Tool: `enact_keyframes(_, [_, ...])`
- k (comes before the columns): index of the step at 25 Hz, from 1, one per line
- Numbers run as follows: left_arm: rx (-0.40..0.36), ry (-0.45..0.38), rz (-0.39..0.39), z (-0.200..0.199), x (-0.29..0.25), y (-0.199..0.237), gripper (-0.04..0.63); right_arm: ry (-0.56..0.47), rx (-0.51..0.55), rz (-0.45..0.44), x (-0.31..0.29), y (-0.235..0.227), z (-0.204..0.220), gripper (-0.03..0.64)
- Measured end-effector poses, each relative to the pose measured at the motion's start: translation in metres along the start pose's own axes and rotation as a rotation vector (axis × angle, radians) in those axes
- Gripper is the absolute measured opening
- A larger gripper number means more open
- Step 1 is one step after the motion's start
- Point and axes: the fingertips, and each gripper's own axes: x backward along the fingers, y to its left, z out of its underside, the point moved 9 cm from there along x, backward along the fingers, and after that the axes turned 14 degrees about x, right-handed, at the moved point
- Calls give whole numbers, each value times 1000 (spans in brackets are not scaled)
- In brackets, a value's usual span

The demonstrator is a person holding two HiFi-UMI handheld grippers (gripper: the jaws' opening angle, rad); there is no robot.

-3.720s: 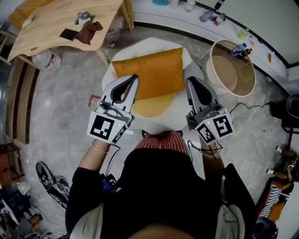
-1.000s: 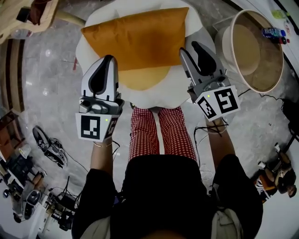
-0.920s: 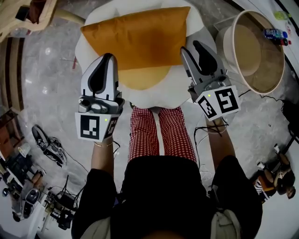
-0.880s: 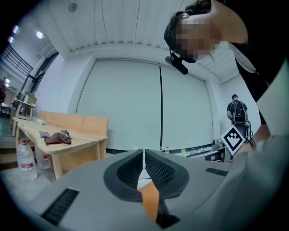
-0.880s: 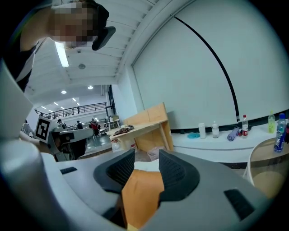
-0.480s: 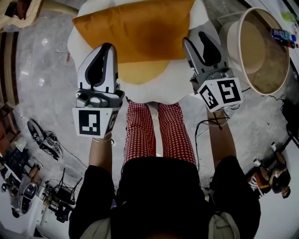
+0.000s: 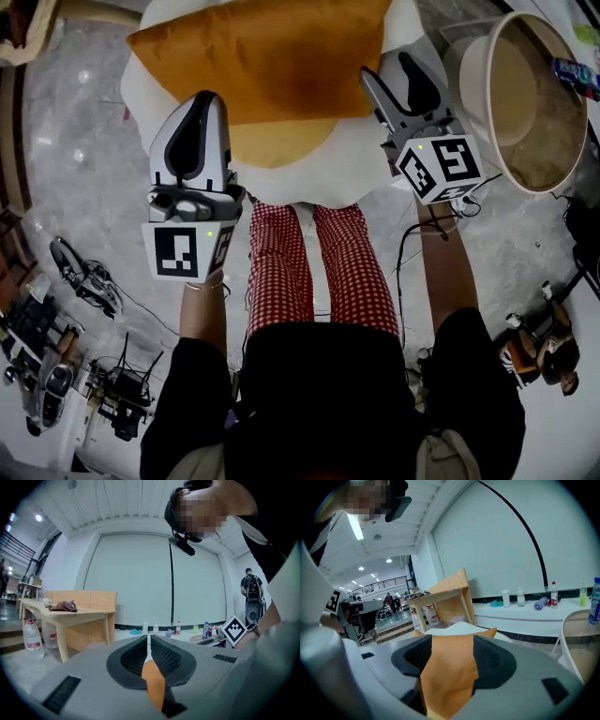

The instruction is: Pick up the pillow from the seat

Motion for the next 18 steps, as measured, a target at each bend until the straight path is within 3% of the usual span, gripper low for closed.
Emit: enact_keyframes(18, [56,7,-46,39,11,20,11,104,-8,17,-49,-30,76,308])
